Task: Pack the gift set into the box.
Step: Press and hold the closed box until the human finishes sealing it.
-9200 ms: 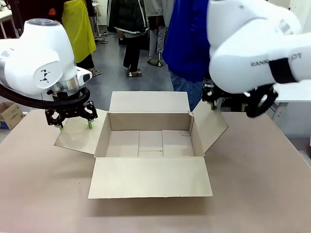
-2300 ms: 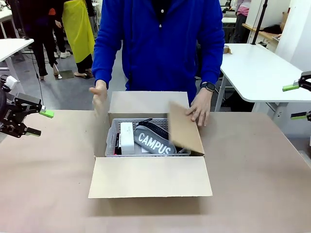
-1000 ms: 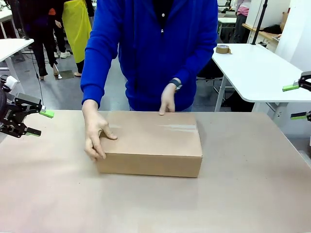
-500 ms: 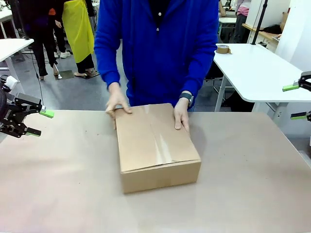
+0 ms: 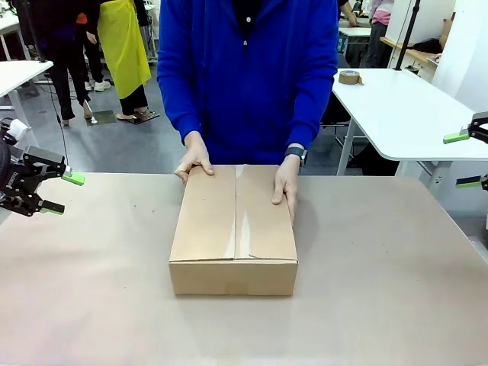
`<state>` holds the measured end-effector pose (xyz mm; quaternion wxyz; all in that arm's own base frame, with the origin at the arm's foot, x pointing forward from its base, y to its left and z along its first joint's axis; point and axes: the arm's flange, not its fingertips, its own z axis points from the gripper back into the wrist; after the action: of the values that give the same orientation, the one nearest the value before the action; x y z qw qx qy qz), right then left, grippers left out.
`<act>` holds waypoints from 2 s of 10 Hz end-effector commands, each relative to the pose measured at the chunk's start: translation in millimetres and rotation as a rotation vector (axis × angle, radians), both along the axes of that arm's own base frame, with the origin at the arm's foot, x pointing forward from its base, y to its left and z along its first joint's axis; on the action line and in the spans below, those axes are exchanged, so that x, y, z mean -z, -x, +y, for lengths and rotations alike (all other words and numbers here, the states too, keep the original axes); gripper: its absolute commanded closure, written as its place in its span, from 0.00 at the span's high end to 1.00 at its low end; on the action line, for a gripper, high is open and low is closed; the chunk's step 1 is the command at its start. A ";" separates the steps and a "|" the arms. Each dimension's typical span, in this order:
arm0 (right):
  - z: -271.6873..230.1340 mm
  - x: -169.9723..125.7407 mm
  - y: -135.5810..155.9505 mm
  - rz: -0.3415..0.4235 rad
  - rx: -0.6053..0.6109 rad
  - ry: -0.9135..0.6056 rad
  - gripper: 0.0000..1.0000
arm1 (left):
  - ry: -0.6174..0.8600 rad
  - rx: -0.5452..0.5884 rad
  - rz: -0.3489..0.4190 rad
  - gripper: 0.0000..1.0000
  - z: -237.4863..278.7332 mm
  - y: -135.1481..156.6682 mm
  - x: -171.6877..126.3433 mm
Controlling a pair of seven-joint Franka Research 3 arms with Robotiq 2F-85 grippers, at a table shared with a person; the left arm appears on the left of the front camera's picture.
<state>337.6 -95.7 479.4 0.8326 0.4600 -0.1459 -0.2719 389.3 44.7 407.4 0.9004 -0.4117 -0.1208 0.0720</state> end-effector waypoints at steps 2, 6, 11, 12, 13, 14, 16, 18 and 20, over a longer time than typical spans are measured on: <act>0.9 -2.5 -0.7 -0.004 0.006 -0.016 1.00 | 0.000 0.005 0.002 1.00 0.5 3.2 -1.5; 167.5 8.1 -70.9 -0.461 -0.568 0.311 1.00 | -0.008 0.493 -0.694 1.00 -149.9 -53.4 -38.6; 261.2 15.8 -44.2 -0.342 -0.614 0.310 1.00 | -0.158 0.482 -0.617 1.00 -234.1 -41.8 -55.2; 273.9 30.7 -55.9 -0.427 -0.726 0.346 1.00 | -0.225 0.505 -0.714 1.00 -246.8 -61.0 -30.2; 288.1 36.7 -76.2 -0.703 -0.797 0.323 1.00 | -0.202 0.584 -0.888 1.00 -252.9 -65.9 -24.2; 293.3 52.1 -90.3 -0.999 -0.942 0.129 1.00 | -0.013 0.745 -1.055 1.00 -247.7 -64.4 -15.0; 283.2 70.6 -89.7 -1.428 -1.052 -0.277 1.00 | 0.347 1.094 -1.228 1.00 -212.6 -57.3 4.0; 280.7 93.3 -89.8 -1.364 -1.115 -0.184 1.00 | 0.456 1.073 -1.298 1.00 -187.8 -62.9 16.4; 289.8 39.8 -81.1 -1.203 -0.939 0.079 1.00 | 0.378 0.906 -1.156 1.00 -196.9 -69.2 15.6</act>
<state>418.8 188.7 399.2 0.6251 0.5379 -0.3508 0.4437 443.1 -139.3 383.9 0.5019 -0.5304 -0.4047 -0.5504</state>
